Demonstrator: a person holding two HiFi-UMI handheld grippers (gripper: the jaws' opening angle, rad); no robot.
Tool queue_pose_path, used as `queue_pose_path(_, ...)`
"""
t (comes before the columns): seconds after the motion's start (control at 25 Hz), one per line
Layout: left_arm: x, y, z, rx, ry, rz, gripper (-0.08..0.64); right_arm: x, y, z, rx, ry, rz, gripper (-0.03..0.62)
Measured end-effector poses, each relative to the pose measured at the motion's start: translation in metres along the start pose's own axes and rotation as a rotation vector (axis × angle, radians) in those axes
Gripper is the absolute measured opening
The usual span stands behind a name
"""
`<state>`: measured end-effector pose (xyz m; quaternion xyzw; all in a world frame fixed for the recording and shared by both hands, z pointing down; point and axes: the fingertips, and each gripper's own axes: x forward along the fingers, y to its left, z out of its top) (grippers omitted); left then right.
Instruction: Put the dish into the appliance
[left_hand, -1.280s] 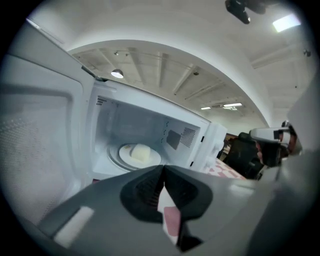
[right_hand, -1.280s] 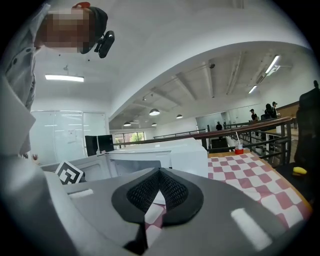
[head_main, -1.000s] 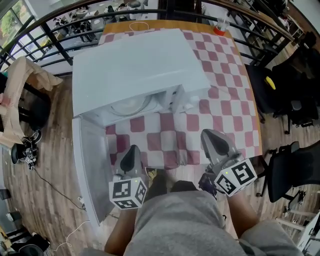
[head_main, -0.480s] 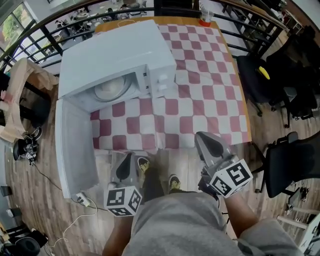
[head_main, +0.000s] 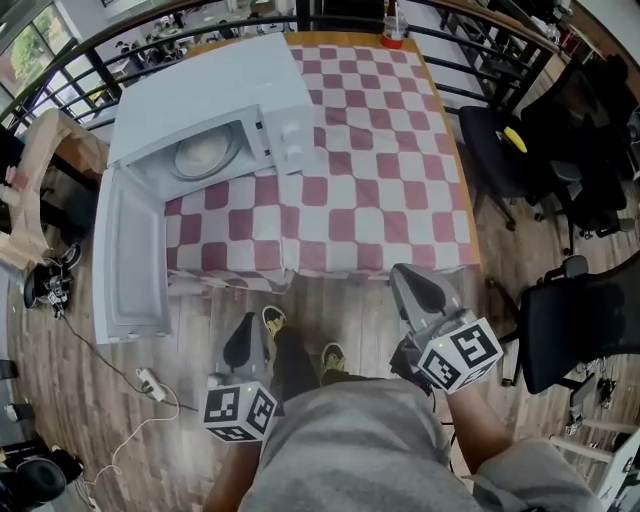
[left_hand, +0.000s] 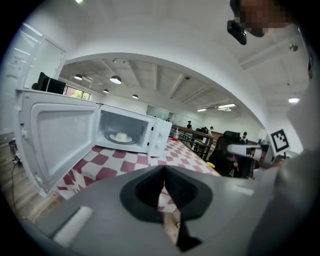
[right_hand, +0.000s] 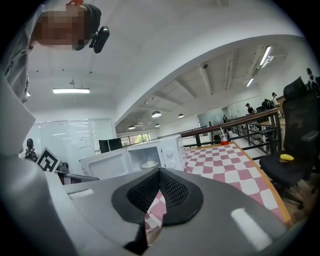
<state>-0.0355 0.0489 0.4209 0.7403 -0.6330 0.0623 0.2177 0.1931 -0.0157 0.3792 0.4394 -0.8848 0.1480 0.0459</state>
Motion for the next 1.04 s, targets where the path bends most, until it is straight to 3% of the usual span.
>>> queue_pose_path(0.32, -0.015, -0.010, 0.010, 0.017, -0.029, 0.018, 0.011, -0.018, 0.001, 0.003, -0.033, -0.019, 0.010, 0.000)
queue_pose_path(1.04, -0.007, -0.026, 0.021, 0.030, -0.042, -0.016, 0.011, -0.024, -0.002, 0.006, -0.028, -0.027, -0.003, 0.000)
